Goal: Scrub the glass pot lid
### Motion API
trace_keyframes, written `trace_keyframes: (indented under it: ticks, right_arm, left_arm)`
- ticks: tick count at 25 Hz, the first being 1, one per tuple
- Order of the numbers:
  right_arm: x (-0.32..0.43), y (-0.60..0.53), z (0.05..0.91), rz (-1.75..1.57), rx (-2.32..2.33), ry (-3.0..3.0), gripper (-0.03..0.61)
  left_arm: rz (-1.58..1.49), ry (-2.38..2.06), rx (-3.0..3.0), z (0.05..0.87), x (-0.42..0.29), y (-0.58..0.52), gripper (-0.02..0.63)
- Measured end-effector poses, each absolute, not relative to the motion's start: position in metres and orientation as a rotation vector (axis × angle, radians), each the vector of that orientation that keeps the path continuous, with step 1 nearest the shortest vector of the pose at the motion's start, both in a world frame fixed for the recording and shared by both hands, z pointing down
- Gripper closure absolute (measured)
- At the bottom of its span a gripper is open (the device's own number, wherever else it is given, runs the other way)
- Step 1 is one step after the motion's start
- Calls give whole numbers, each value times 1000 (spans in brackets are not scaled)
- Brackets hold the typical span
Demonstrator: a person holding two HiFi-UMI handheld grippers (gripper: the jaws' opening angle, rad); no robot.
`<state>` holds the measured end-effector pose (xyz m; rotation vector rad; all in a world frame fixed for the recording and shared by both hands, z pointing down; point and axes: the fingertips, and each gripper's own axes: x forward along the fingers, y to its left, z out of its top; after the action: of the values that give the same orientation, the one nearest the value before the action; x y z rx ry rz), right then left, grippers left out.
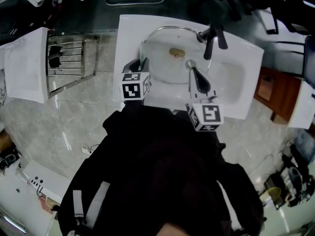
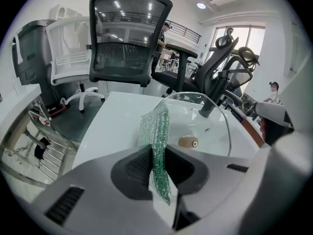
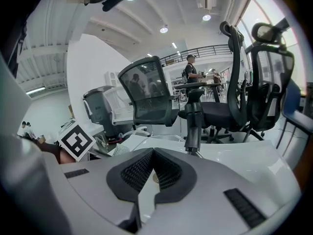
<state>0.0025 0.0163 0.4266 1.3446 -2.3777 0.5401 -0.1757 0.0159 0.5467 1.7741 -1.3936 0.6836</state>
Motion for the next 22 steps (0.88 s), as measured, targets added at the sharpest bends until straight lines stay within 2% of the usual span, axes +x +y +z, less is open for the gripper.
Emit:
trace_keyframes:
  ticks: [22]
  right_arm:
    - [19, 11, 428, 552, 1393, -2339, 575]
  left_arm:
    - [688, -1303, 1793, 566, -149, -7, 554]
